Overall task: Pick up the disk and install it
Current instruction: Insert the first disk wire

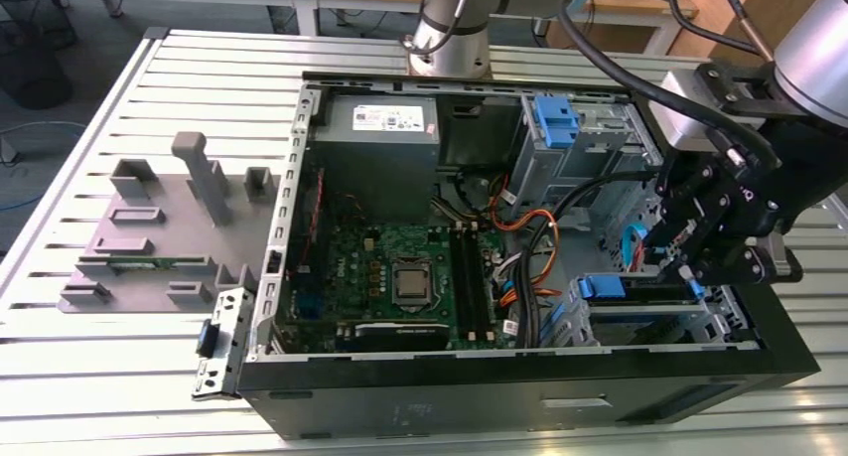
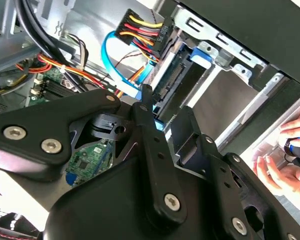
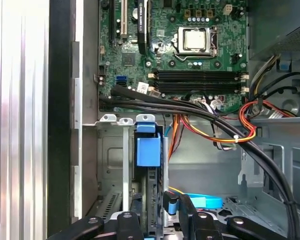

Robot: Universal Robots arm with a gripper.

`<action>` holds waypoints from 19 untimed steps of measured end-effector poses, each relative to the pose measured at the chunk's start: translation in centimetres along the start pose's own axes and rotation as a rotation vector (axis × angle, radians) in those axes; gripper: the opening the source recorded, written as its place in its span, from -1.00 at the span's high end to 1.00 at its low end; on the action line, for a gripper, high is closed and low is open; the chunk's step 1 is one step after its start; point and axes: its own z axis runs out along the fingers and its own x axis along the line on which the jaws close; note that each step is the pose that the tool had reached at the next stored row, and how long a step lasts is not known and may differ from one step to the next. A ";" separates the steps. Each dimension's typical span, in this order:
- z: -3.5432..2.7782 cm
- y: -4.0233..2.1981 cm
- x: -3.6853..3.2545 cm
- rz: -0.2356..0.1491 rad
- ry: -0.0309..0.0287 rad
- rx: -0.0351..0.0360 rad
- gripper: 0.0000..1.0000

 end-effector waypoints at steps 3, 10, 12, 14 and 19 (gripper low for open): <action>0.03 0.00 0.02 0.000 -0.0001 0.0000 0.15; 0.04 0.00 0.02 0.000 0.0000 0.0000 0.31; 0.05 0.00 0.02 0.000 0.0000 0.0000 0.44; 0.05 0.00 0.02 0.000 -0.0001 0.0000 0.55; 0.06 0.00 0.02 0.000 0.0000 0.0000 0.68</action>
